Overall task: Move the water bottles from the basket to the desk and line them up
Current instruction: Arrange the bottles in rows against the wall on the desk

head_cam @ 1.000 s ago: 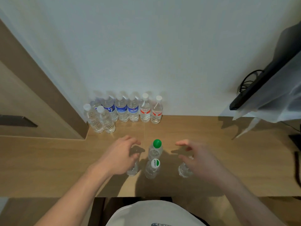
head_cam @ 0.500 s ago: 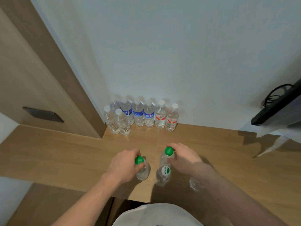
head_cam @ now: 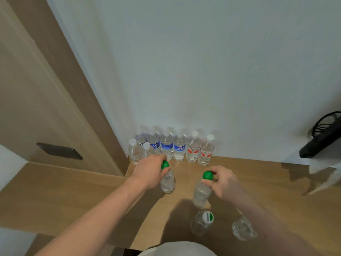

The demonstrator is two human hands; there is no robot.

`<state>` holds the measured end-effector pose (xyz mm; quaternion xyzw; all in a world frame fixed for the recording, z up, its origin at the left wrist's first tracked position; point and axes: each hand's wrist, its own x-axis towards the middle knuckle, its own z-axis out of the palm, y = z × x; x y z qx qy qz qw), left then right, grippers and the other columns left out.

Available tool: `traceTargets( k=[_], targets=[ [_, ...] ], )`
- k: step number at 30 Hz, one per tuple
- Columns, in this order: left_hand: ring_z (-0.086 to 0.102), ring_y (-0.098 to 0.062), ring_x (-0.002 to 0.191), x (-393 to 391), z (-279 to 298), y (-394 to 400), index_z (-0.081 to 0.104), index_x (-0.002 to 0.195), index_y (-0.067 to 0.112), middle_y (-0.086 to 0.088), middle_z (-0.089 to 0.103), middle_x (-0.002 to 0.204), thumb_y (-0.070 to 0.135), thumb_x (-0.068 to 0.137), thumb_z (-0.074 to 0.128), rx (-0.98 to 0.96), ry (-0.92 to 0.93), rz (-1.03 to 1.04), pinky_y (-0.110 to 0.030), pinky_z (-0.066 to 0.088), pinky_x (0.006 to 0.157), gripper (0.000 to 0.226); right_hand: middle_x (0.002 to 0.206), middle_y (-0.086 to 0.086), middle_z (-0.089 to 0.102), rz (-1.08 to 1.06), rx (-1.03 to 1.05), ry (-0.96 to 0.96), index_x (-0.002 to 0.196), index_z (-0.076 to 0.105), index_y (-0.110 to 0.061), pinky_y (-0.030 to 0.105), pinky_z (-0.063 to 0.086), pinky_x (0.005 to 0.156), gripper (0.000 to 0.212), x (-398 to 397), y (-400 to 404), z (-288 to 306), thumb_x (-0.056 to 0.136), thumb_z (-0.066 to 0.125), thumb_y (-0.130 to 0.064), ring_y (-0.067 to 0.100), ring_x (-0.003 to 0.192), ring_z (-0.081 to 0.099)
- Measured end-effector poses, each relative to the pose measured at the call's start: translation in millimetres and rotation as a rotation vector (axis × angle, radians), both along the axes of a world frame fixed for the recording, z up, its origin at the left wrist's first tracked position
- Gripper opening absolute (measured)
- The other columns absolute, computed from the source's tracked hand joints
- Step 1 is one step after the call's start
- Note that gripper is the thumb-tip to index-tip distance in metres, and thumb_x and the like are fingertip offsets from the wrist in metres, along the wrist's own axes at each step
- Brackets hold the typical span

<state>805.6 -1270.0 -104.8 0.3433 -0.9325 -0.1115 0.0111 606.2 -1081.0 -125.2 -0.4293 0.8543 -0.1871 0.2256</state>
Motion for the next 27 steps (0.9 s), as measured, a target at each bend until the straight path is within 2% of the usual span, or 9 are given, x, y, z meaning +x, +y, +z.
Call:
traceTargets(
  k=[2,4,6,9,13,20,24,27],
  targets=[
    [0.056,-0.02,0.081,-7,-1,-18,0.057,0.109,0.025,0.003,0.068,0.102,0.051,0.1,0.06,-0.012,-0.01,-0.009,-0.036,0.044,0.067,0.028,0.12,0.0,0.068,-0.026,-0.01,0.003,0.13,0.069,-0.018,0.028,0.043,0.091,0.038,1,-13,11,0.097,0.076,-0.036,0.014,0.102,0.055],
    [0.063,-0.022,0.086,-15,-4,-37,0.059,0.111,0.025,0.003,0.07,0.103,0.05,0.099,0.06,-0.015,-0.015,-0.011,-0.038,0.051,0.07,0.028,0.124,0.001,0.072,-0.057,-0.032,0.006,0.129,0.071,-0.018,0.033,0.047,0.097,0.04,1,-27,20,0.095,0.079,-0.036,0.019,0.108,0.062],
    [0.067,-0.026,0.092,-22,-8,-53,0.059,0.112,0.025,0.001,0.07,0.104,0.05,0.099,0.06,-0.025,-0.031,-0.017,-0.039,0.052,0.07,0.028,0.121,-0.002,0.074,-0.078,-0.061,-0.009,0.126,0.073,-0.02,0.036,0.05,0.097,0.038,1,-42,22,0.092,0.081,-0.036,0.022,0.112,0.066],
    [0.067,-0.027,0.092,-31,-16,-71,0.058,0.112,0.024,-0.001,0.07,0.105,0.049,0.1,0.06,-0.051,-0.066,-0.038,-0.037,0.048,0.067,0.028,0.113,-0.005,0.075,-0.074,-0.075,-0.006,0.12,0.075,-0.023,0.036,0.053,0.091,0.031,2,-64,24,0.093,0.08,-0.037,0.021,0.108,0.069],
    [0.069,-0.027,0.092,-38,-25,-87,0.059,0.116,0.024,-0.001,0.07,0.108,0.048,0.1,0.061,-0.062,-0.091,-0.044,-0.038,0.052,0.07,0.03,0.113,0.0,0.073,-0.053,-0.085,0.014,0.12,0.075,-0.019,0.035,0.05,0.091,0.029,4,-95,22,0.095,0.078,-0.035,0.022,0.107,0.066],
    [0.068,-0.026,0.096,-42,-33,-95,0.059,0.12,0.022,-0.002,0.068,0.108,0.048,0.103,0.057,-0.051,-0.112,-0.023,-0.039,0.052,0.074,0.031,0.114,0.0,0.07,-0.023,-0.06,0.03,0.12,0.072,-0.021,0.034,0.047,0.089,0.03,8,-146,1,0.095,0.077,-0.036,0.021,0.105,0.064],
    [0.066,-0.027,0.103,-45,-36,-96,0.058,0.126,0.024,-0.002,0.065,0.113,0.049,0.104,0.055,0.007,-0.129,0.008,-0.039,0.047,0.075,0.034,0.122,0.003,0.068,-0.013,-0.073,0.04,0.131,0.069,-0.018,0.032,0.043,0.099,0.038,13,-161,-12,0.096,0.076,-0.033,0.022,0.115,0.061],
    [0.064,-0.025,0.108,-41,-38,-96,0.055,0.133,0.025,0.0,0.062,0.12,0.046,0.106,0.052,0.04,-0.154,0.016,-0.037,0.046,0.078,0.034,0.119,0.003,0.068,-0.01,-0.074,0.043,0.129,0.07,-0.018,0.033,0.045,0.099,0.037,17,-171,-20,0.095,0.077,-0.032,0.023,0.112,0.062]
  ],
)
